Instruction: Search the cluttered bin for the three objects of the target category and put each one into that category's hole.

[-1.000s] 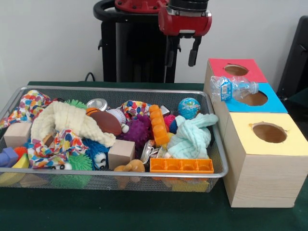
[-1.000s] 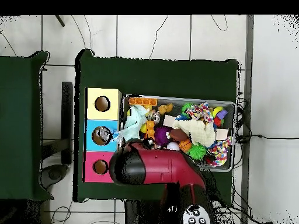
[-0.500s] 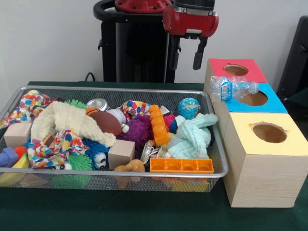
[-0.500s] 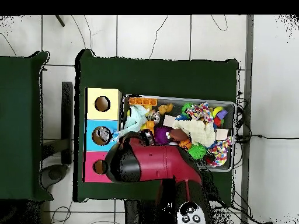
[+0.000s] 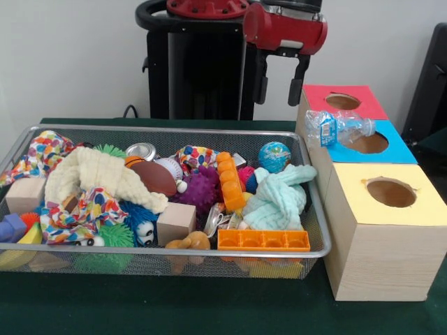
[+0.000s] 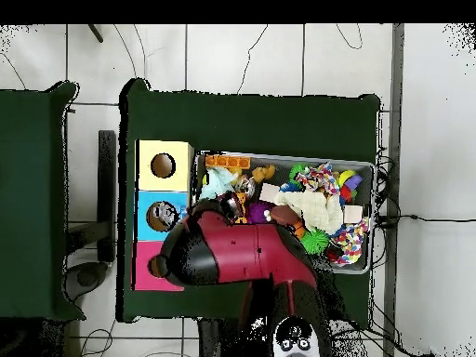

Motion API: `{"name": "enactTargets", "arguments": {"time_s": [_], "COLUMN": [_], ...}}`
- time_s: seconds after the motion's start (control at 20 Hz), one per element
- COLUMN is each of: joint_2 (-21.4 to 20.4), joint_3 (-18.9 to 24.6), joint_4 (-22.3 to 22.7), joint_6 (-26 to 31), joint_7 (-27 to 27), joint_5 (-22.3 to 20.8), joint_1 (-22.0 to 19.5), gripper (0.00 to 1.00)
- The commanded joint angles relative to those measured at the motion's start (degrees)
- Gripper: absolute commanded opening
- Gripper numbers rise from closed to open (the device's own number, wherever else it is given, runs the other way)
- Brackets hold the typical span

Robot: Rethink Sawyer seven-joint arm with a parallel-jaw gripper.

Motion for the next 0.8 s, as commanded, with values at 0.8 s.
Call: {"name": "enactTargets", "arguments": {"time_s": [0.8], "joint_2": [5.9], "joint_3": [-2.5], "joint_4": [-5.0], "joint_6": [-1.5], "joint_7": [6.2], "joint_5": [-4.1], "joint_1": [1.8], "gripper": [1.00]}}
